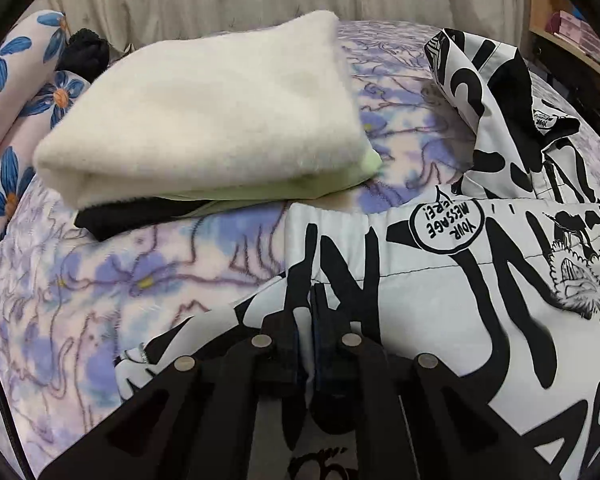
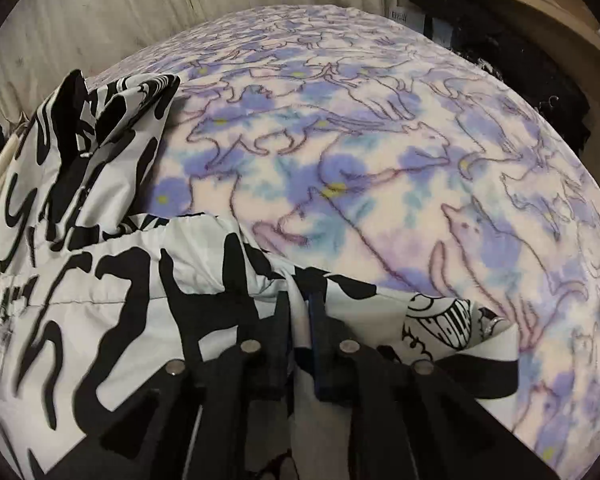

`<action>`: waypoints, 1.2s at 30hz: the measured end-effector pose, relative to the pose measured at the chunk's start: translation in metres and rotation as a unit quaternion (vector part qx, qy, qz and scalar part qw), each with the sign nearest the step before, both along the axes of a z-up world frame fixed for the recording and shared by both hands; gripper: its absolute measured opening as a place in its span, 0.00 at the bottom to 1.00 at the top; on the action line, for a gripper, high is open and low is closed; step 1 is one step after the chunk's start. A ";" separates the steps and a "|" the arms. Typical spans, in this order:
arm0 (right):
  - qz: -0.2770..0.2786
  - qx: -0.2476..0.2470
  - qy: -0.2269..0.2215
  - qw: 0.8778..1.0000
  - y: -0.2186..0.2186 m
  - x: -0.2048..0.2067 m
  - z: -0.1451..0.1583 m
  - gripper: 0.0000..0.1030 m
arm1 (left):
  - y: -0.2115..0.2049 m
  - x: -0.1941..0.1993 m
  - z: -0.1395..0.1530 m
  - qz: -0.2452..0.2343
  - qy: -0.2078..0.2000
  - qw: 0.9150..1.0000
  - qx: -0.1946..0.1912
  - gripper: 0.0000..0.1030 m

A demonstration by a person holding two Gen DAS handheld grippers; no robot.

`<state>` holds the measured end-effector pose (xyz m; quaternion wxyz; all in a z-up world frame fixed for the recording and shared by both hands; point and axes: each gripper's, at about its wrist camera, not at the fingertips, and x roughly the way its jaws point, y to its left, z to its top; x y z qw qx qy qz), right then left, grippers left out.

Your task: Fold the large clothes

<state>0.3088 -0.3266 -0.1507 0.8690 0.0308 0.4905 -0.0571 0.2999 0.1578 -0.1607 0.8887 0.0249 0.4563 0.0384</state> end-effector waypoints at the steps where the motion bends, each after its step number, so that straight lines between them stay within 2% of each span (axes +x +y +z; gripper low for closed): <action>1: 0.006 -0.020 0.003 1.000 0.004 0.000 0.003 0.13 | 0.000 0.001 0.001 -0.001 0.002 1.000 -0.003 0.06; 3: 0.001 -0.042 0.014 0.999 0.006 0.000 0.011 0.22 | 0.006 0.000 0.009 0.000 0.006 1.000 -0.018 0.10; 5: -0.007 -0.035 -0.001 0.999 0.005 -0.008 0.031 0.24 | 0.019 -0.006 0.027 0.015 0.005 0.999 -0.044 0.17; 7: -0.004 -0.016 -0.048 0.999 0.010 -0.026 0.063 0.26 | 0.032 -0.016 0.051 0.032 -0.024 0.997 -0.059 0.20; 8: 0.004 -0.010 -0.063 0.998 0.016 -0.032 0.075 0.31 | 0.035 -0.025 0.066 0.037 -0.046 0.996 -0.070 0.20; 11: 0.071 0.031 -0.090 0.993 0.058 -0.047 0.099 0.36 | 0.017 -0.046 0.093 0.010 -0.084 0.993 -0.088 0.18; 13: 0.128 0.068 -0.070 0.987 0.101 -0.049 0.094 0.35 | -0.010 -0.051 0.093 -0.024 -0.073 0.992 -0.105 0.14; 16: 0.186 0.111 -0.034 0.976 0.159 -0.046 0.069 0.35 | -0.058 -0.049 0.073 -0.061 -0.049 0.990 -0.116 0.14; 18: 0.207 0.096 -0.010 0.974 0.191 -0.040 0.043 0.35 | -0.079 -0.044 0.054 -0.059 -0.037 0.993 -0.099 0.14; 20: 0.206 0.068 0.009 0.976 0.198 -0.030 0.023 0.33 | -0.084 -0.030 0.026 -0.040 -0.007 0.996 -0.078 0.13; 21: 0.203 0.068 0.008 0.977 0.189 -0.023 0.018 0.32 | -0.077 -0.022 0.015 -0.031 0.010 0.996 -0.078 0.11; 22: 0.193 0.051 0.003 0.980 0.177 -0.018 0.018 0.25 | -0.064 -0.015 0.007 -0.028 0.015 0.996 -0.083 0.05; 23: 0.187 0.039 0.000 0.982 0.164 -0.014 0.019 0.11 | -0.055 -0.012 0.007 -0.027 0.012 0.996 -0.083 0.05; 25: 0.170 0.005 -0.010 0.985 0.126 -0.009 0.023 0.00 | -0.034 -0.010 0.010 -0.024 0.002 0.997 -0.067 0.03; 27: 0.130 -0.049 -0.013 0.990 0.089 -0.009 0.023 0.00 | -0.010 -0.011 0.013 -0.002 -0.001 0.999 -0.045 0.03; 28: 0.099 -0.087 -0.009 0.991 0.067 -0.008 0.020 0.00 | 0.000 -0.012 0.012 0.008 0.001 0.999 -0.051 0.03; 29: 0.071 -0.114 -0.003 0.991 0.048 -0.007 0.017 0.05 | 0.014 -0.012 0.009 0.012 0.009 0.997 -0.079 0.03; 30: 0.047 -0.125 0.007 0.991 0.025 -0.006 0.010 0.07 | 0.019 -0.011 0.007 0.012 0.012 0.996 -0.093 0.02; 32: 0.035 -0.036 0.020 0.999 -0.018 -0.007 0.002 0.03 | 0.028 -0.012 0.006 0.006 0.012 0.994 -0.110 0.02; 33: 0.031 -0.028 0.018 0.999 -0.024 -0.008 0.005 0.02 | 0.027 -0.011 0.005 0.005 0.013 0.994 -0.106 0.02; 36: 0.030 -0.068 0.015 0.997 -0.011 -0.009 0.011 0.01 | 0.019 -0.009 0.006 0.003 0.014 0.996 -0.093 0.02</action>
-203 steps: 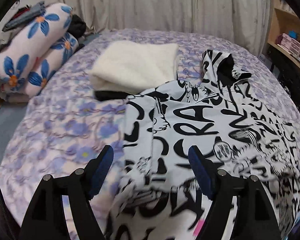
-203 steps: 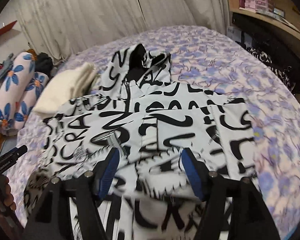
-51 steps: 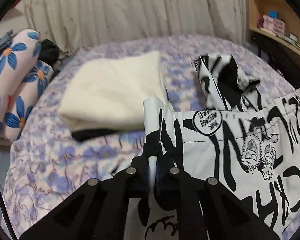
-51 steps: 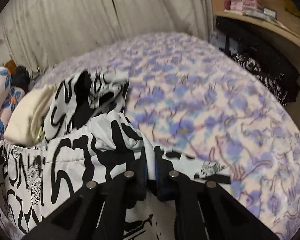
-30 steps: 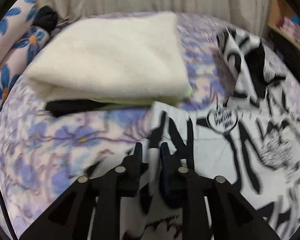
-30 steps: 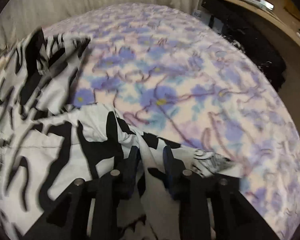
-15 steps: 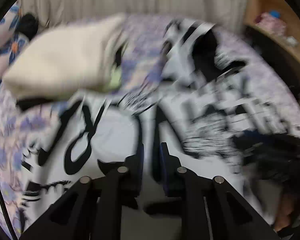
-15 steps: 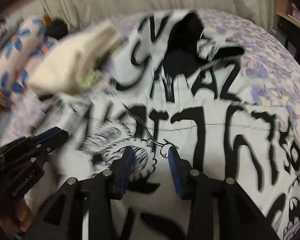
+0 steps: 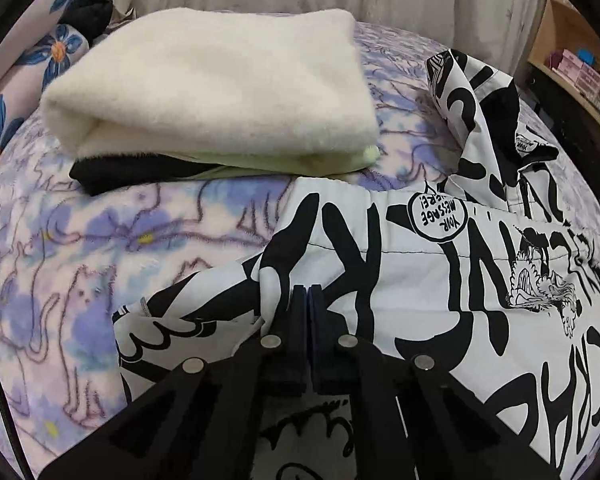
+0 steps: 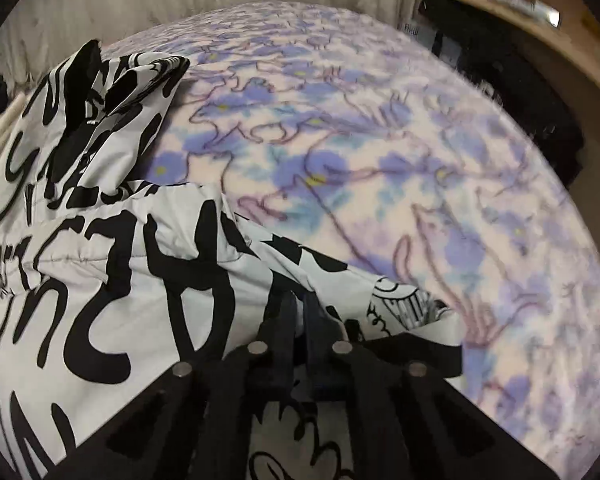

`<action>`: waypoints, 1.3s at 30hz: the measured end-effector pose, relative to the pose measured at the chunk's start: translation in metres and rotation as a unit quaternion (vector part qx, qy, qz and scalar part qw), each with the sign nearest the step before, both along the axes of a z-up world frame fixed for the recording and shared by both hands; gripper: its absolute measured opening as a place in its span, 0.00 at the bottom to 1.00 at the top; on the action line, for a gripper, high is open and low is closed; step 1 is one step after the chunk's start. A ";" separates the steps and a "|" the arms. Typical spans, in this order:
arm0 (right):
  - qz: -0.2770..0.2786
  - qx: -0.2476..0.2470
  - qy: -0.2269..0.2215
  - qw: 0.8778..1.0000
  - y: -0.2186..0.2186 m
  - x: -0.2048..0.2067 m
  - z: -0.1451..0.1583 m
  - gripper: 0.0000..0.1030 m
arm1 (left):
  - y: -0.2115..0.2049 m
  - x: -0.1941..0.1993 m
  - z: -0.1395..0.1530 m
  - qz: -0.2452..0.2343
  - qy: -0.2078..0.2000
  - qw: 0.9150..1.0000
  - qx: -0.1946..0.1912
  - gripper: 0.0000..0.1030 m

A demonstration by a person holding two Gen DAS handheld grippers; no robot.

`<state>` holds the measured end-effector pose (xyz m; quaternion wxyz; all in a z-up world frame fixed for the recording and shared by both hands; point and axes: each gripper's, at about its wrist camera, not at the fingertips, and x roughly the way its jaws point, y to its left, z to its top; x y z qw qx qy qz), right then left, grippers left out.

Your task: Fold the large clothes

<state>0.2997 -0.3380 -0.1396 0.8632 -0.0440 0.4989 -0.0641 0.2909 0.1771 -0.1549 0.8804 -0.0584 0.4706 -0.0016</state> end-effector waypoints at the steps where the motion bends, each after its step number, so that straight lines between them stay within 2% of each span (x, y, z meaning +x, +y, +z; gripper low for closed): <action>1: -0.003 0.001 0.003 1.000 0.003 -0.001 0.002 0.02 | 0.000 0.000 0.003 0.003 0.000 1.000 -0.001 0.02; 2: -0.004 0.008 0.001 1.000 0.006 -0.004 0.006 0.05 | 0.000 -0.003 0.009 0.006 0.001 1.000 -0.007 0.03; 4: 0.000 0.035 -0.018 0.999 0.014 -0.020 0.026 0.06 | 0.000 -0.019 0.027 0.017 -0.003 1.000 -0.006 0.10; 6: 0.013 0.058 -0.033 0.998 0.025 -0.038 0.045 0.06 | 0.000 -0.042 0.047 0.015 -0.019 1.000 0.001 0.28; 8: 0.046 0.083 -0.039 0.995 0.047 -0.062 0.063 0.06 | -0.008 -0.062 0.063 0.016 -0.038 0.999 0.015 0.67; 9: 0.062 0.090 -0.040 0.993 0.059 -0.075 0.069 0.06 | -0.015 -0.079 0.074 0.020 -0.055 0.998 0.025 0.70; 12: 0.111 0.116 -0.041 0.986 0.101 -0.106 0.078 0.14 | -0.029 -0.117 0.094 0.004 -0.079 0.997 0.015 0.71; 14: 0.135 0.138 -0.040 0.980 0.125 -0.129 0.077 0.37 | -0.044 -0.142 0.097 0.003 -0.085 0.996 0.006 0.71; 16: 0.159 0.144 -0.045 0.976 0.150 -0.149 0.074 0.44 | -0.060 -0.164 0.095 -0.003 -0.093 0.996 0.005 0.71; 18: 0.178 0.139 -0.049 0.973 0.172 -0.163 0.065 0.44 | -0.074 -0.177 0.088 -0.004 -0.100 0.995 0.014 0.71; 21: 0.185 0.144 -0.028 0.972 0.187 -0.172 0.042 0.44 | -0.086 -0.181 0.062 0.006 -0.087 0.996 0.028 0.71; 24: 0.165 0.125 -0.024 0.978 0.175 -0.177 0.026 0.44 | -0.070 -0.182 0.028 0.041 -0.034 0.998 0.022 0.71; 25: 0.154 0.113 -0.028 0.981 0.166 -0.179 0.023 0.44 | -0.063 -0.183 0.020 0.053 -0.021 0.998 0.022 0.65; 26: 0.142 0.107 -0.032 0.984 0.152 -0.181 0.022 0.44 | -0.052 -0.187 0.014 0.055 -0.023 0.998 0.004 0.60; 27: 0.125 0.099 -0.034 0.987 0.136 -0.182 0.021 0.44 | -0.044 -0.192 0.014 0.053 -0.031 0.998 -0.010 0.52; 29: 0.084 0.066 -0.035 0.994 0.105 -0.184 0.017 0.44 | -0.035 -0.194 0.015 0.049 -0.032 0.998 -0.015 0.36; 31: 0.036 0.039 -0.030 0.998 0.063 -0.182 0.011 0.44 | -0.026 -0.194 0.017 0.044 -0.024 0.999 -0.020 0.29; 32: 0.019 0.036 -0.028 0.999 0.047 -0.183 0.009 0.44 | -0.023 -0.195 0.017 0.044 -0.023 0.998 -0.026 0.26; 33: 0.022 0.077 -0.025 0.996 0.027 -0.184 0.009 0.39 | -0.020 -0.195 0.017 0.045 -0.020 0.998 -0.033 0.24; 34: 0.016 0.099 -0.022 0.995 0.013 -0.185 0.010 0.27 | -0.017 -0.196 0.018 0.046 -0.021 0.998 -0.039 0.23; 35: 0.006 0.085 -0.017 0.996 0.008 -0.186 0.012 0.04 | -0.015 -0.197 0.019 0.046 -0.022 0.998 -0.042 0.23; 36: 0.000 0.070 -0.017 0.997 0.005 -0.187 0.014 0.00 | -0.015 -0.198 0.021 0.048 -0.023 0.998 -0.045 0.23; 38: -0.002 0.067 -0.018 0.998 0.004 -0.190 0.017 0.00 | -0.014 -0.199 0.023 0.055 -0.026 0.997 -0.039 0.24; 39: -0.002 0.064 -0.017 0.998 0.004 -0.191 0.016 0.00 | -0.014 -0.200 0.024 0.063 -0.028 0.997 -0.024 0.24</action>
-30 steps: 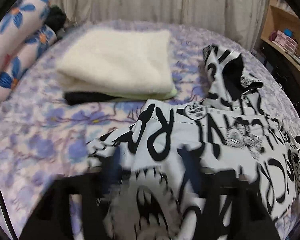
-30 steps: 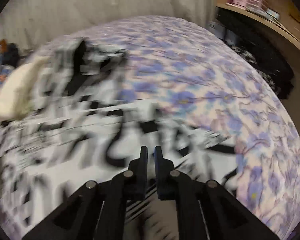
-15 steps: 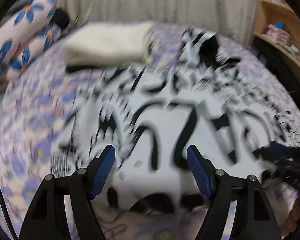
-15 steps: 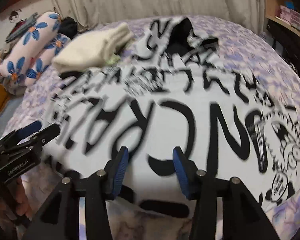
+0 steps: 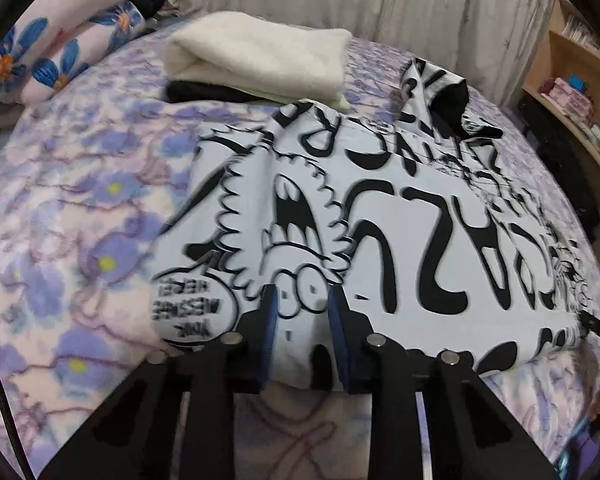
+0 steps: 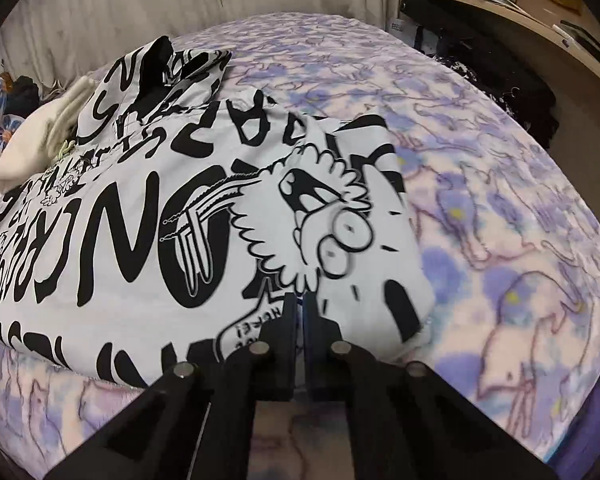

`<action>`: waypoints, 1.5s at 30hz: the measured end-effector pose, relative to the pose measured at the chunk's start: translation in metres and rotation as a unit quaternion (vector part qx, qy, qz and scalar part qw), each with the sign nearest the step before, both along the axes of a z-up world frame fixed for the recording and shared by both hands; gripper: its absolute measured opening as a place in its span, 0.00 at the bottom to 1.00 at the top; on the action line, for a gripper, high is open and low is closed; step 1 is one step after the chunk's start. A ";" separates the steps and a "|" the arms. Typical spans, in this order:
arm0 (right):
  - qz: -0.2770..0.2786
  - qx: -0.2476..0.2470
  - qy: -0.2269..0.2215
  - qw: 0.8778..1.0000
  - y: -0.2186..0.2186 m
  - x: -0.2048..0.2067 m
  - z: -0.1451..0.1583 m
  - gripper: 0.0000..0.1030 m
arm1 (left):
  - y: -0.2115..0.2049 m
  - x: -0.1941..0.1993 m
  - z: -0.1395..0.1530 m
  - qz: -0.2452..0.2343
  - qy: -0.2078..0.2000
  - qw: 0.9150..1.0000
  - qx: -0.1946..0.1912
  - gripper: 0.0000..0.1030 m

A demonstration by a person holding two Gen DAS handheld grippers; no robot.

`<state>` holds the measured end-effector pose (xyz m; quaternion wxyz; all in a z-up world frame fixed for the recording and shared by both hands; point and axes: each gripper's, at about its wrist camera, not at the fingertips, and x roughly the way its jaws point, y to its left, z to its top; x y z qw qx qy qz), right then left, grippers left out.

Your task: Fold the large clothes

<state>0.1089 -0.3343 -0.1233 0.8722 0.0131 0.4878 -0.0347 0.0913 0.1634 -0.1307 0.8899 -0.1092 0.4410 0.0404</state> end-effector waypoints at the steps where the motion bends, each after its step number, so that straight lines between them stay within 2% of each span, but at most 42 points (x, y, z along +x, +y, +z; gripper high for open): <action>1: -0.001 -0.004 0.000 1.000 0.002 -0.001 0.000 0.00 | 0.000 0.000 0.001 0.005 0.002 1.000 0.015 0.25; 6: -0.009 -0.005 0.008 1.000 0.008 -0.003 0.003 0.07 | 0.006 -0.003 0.004 -0.003 0.003 1.000 -0.001 0.31; 9: -0.011 0.020 0.015 1.000 0.007 -0.005 0.007 0.18 | 0.006 -0.004 0.009 -0.005 0.012 1.000 -0.004 0.40; 10: -0.009 0.026 0.018 0.999 0.008 -0.005 0.010 0.21 | 0.005 -0.004 0.013 -0.006 0.011 1.000 0.000 0.49; 11: -0.008 0.029 0.021 0.999 0.008 -0.004 0.012 0.23 | 0.003 -0.004 0.017 -0.007 0.009 1.000 0.006 0.54; 15: -0.003 0.047 0.034 0.998 0.008 0.002 0.023 0.23 | -0.010 0.000 0.045 -0.039 -0.013 0.998 0.042 0.60; 17: 0.001 0.059 0.037 0.998 0.008 0.009 0.032 0.24 | -0.018 0.012 0.063 -0.059 -0.018 0.996 0.058 0.66; 18: 0.005 0.063 0.039 0.997 0.009 0.014 0.036 0.24 | -0.020 0.018 0.070 -0.065 -0.021 0.996 0.062 0.66; 21: 0.019 0.062 0.027 0.998 0.014 0.037 0.061 0.24 | -0.031 0.047 0.098 -0.095 -0.035 0.993 0.069 0.67; 23: 0.026 0.062 0.012 0.998 0.016 0.054 0.081 0.26 | -0.040 0.074 0.116 -0.111 -0.041 0.990 0.073 0.71; 24: 0.029 0.064 0.005 0.997 0.018 0.064 0.090 0.29 | -0.046 0.093 0.125 -0.121 -0.039 0.989 0.072 0.73; 26: 0.035 0.064 -0.014 0.997 0.021 0.089 0.111 0.48 | -0.057 0.127 0.138 -0.136 -0.033 0.988 0.067 0.76; 28: 0.040 0.058 -0.036 0.997 0.026 0.115 0.130 0.54 | -0.069 0.160 0.147 -0.143 -0.031 0.986 0.074 0.76; 30: 0.045 0.053 -0.049 0.996 0.033 0.145 0.143 0.56 | -0.084 0.195 0.152 -0.146 -0.033 0.985 0.085 0.76; 33: 0.049 0.066 -0.051 0.995 0.041 0.189 0.150 0.56 | -0.106 0.256 0.147 -0.147 -0.016 0.985 0.088 0.77; 37: 0.037 0.100 -0.033 0.994 0.055 0.264 0.134 0.56 | -0.133 0.338 0.116 -0.140 0.032 0.988 0.052 0.77; 41: 0.025 0.126 -0.010 0.992 0.069 0.321 0.102 0.56 | -0.150 0.387 0.074 -0.119 0.068 0.990 0.039 0.77; 43: 0.012 0.137 0.003 0.990 0.076 0.347 0.082 0.56 | -0.155 0.406 0.052 -0.105 0.077 0.990 0.051 0.77; 45: 0.007 0.131 0.019 0.991 0.085 0.367 0.063 0.56 | -0.161 0.418 0.032 -0.112 0.085 0.988 0.071 0.72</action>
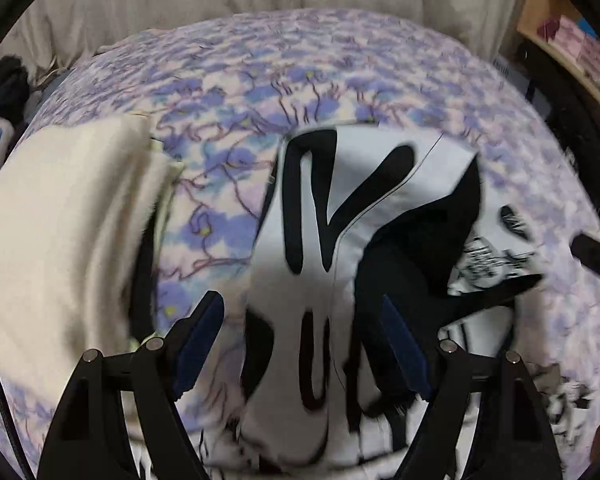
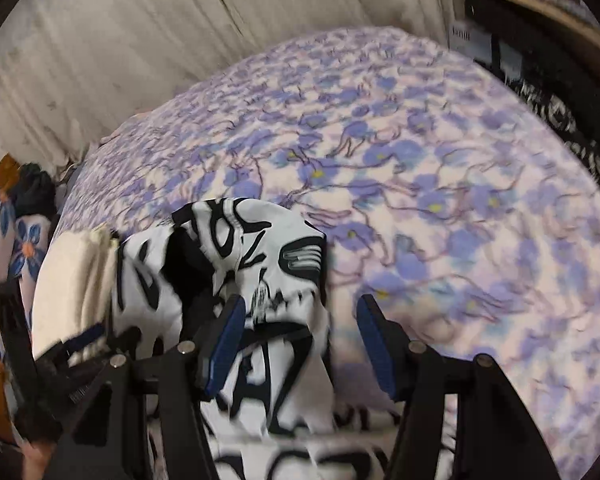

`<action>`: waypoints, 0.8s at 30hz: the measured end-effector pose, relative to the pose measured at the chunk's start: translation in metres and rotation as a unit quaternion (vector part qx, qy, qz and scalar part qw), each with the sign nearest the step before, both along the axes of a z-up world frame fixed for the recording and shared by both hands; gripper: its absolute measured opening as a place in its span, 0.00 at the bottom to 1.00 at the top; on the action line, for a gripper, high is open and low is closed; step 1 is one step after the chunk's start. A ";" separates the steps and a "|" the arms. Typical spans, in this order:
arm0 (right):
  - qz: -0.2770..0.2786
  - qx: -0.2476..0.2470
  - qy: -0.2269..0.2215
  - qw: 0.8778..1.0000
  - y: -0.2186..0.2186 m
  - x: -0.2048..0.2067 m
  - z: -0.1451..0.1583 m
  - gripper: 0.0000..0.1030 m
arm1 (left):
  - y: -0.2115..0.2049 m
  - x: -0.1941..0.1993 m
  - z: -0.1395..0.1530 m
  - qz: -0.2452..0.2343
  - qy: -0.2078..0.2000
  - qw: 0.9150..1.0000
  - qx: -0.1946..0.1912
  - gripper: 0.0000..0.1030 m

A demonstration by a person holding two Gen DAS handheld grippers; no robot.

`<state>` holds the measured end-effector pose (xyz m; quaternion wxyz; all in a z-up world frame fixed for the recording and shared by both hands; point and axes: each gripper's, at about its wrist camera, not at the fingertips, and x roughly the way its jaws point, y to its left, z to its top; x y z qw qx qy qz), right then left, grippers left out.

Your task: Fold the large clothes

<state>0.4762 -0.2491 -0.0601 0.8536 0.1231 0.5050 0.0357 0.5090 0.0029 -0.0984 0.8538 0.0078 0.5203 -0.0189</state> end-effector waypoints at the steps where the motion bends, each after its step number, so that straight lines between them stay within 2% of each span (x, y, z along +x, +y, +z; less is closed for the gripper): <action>1: -0.001 -0.008 0.009 1.000 0.005 0.009 -0.011 0.56 | -0.002 0.002 -0.007 -0.006 0.001 1.000 0.011 0.57; 2: 0.001 -0.013 0.017 1.000 0.009 0.016 -0.019 0.56 | -0.004 0.004 -0.013 -0.014 0.003 1.000 0.025 0.36; 4: 0.009 -0.030 0.037 0.999 0.017 0.028 -0.041 0.56 | 0.001 0.005 -0.025 -0.022 0.017 0.999 0.046 0.21; 9: 0.023 -0.075 0.056 0.995 0.016 0.027 -0.080 0.55 | 0.038 -0.003 -0.039 -0.019 0.031 0.998 0.055 0.19; 12: 0.033 -0.060 0.060 0.996 -0.002 0.019 -0.097 0.55 | 0.059 -0.011 -0.047 -0.030 0.037 0.998 0.042 0.25; 14: 0.043 -0.058 0.052 0.996 -0.009 0.016 -0.096 0.54 | 0.065 -0.018 -0.044 -0.047 0.030 0.998 0.040 0.28; 17: 0.054 -0.057 0.046 0.996 -0.016 0.011 -0.085 0.55 | 0.071 -0.028 -0.028 -0.075 0.020 0.997 0.028 0.32; 21: 0.072 -0.008 0.027 0.997 -0.028 0.008 -0.063 0.56 | 0.073 -0.042 0.006 -0.122 0.003 0.993 0.007 0.34; 22: 0.075 0.004 0.022 0.997 -0.030 0.009 -0.058 0.56 | 0.073 -0.046 0.018 -0.131 -0.006 0.991 0.000 0.39; 23: 0.077 0.012 0.015 0.997 -0.030 0.010 -0.053 0.56 | 0.073 -0.048 0.029 -0.135 -0.017 0.991 -0.012 0.54; 24: 0.078 0.013 0.011 0.997 -0.030 0.012 -0.050 0.57 | 0.071 -0.048 0.036 -0.134 -0.025 0.990 -0.021 0.62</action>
